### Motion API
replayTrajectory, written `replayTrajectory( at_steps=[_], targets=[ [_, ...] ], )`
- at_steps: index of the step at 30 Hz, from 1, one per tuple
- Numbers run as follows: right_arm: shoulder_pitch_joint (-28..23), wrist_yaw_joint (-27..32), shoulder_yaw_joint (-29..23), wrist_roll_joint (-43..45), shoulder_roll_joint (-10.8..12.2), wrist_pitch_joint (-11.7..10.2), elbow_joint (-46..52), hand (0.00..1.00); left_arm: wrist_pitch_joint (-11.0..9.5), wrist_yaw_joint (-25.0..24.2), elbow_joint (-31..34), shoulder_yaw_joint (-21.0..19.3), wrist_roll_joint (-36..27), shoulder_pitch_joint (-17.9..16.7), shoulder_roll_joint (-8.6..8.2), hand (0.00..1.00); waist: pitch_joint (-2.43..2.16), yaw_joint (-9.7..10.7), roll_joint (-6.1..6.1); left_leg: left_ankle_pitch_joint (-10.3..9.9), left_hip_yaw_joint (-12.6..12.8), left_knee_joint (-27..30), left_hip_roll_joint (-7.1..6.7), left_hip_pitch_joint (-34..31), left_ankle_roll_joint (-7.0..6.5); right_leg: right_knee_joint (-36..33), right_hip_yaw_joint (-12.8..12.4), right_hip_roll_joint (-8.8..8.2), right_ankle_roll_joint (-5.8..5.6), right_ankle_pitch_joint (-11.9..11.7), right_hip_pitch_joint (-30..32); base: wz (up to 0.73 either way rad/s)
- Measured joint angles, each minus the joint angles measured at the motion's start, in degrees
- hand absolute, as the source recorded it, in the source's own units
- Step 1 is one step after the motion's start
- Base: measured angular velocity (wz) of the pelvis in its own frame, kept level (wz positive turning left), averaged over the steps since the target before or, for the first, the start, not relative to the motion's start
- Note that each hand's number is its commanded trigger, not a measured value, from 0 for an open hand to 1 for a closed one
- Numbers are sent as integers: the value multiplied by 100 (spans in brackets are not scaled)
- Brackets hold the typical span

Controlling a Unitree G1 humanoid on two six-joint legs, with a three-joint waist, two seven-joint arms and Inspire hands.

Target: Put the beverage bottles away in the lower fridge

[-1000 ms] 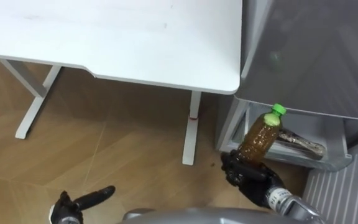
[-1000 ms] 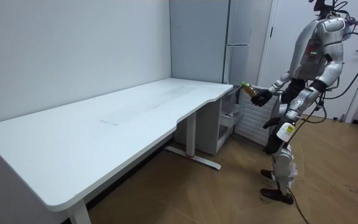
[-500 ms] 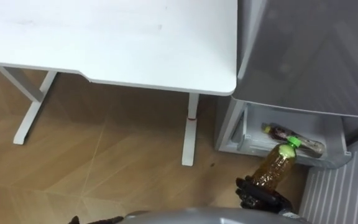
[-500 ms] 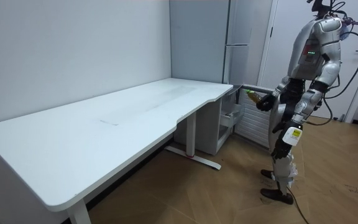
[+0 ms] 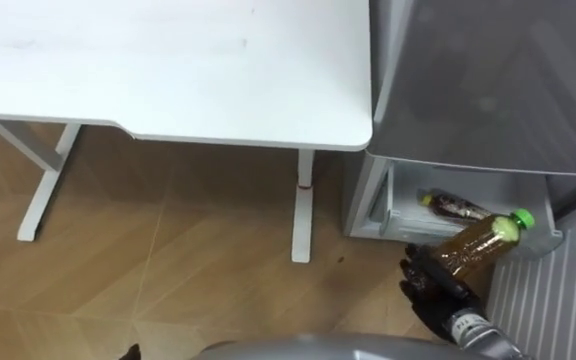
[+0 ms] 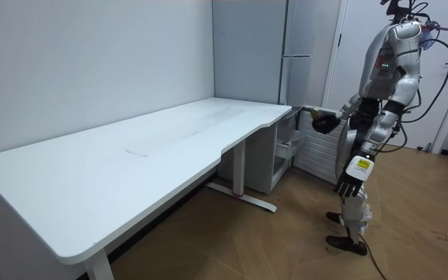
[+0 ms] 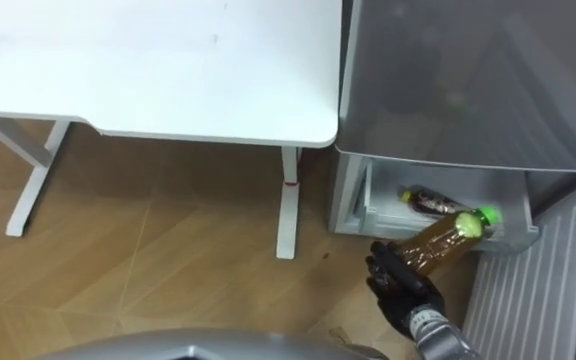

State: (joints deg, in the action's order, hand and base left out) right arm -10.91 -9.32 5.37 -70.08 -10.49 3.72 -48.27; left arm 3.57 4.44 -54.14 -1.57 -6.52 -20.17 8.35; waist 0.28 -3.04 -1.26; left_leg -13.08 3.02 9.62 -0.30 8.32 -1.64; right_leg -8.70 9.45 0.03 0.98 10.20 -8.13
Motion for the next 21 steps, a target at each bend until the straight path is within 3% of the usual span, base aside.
replayTrajectory(
  at_steps=[6,17,18,21],
  targets=[
    [174,39,2,-945,18,-49,-15,100,19,-18,-261,177,12,134,-9,0,29,-20,-59,-2,-4,45,-7,-37,-1,-3,10,-15,-2,1,48,0],
    [602,63,-23,-1788,16,-71,-58,100,32,-54,-205,187,376,310,2,0,19,-41,-90,5,-19,203,-15,-498,-4,-73,79,-70,3,-5,394,4],
    [728,64,-44,-1849,10,-72,-57,100,33,-83,-203,191,373,418,13,0,-4,-41,-130,7,-18,222,-13,-611,-6,-128,86,-76,4,-4,520,0],
    [1198,66,-181,-1969,-45,-62,-171,100,31,-125,-220,236,331,695,32,0,68,-15,-128,40,-83,330,-45,-886,-29,-257,191,-111,4,-5,768,9]
  ],
)
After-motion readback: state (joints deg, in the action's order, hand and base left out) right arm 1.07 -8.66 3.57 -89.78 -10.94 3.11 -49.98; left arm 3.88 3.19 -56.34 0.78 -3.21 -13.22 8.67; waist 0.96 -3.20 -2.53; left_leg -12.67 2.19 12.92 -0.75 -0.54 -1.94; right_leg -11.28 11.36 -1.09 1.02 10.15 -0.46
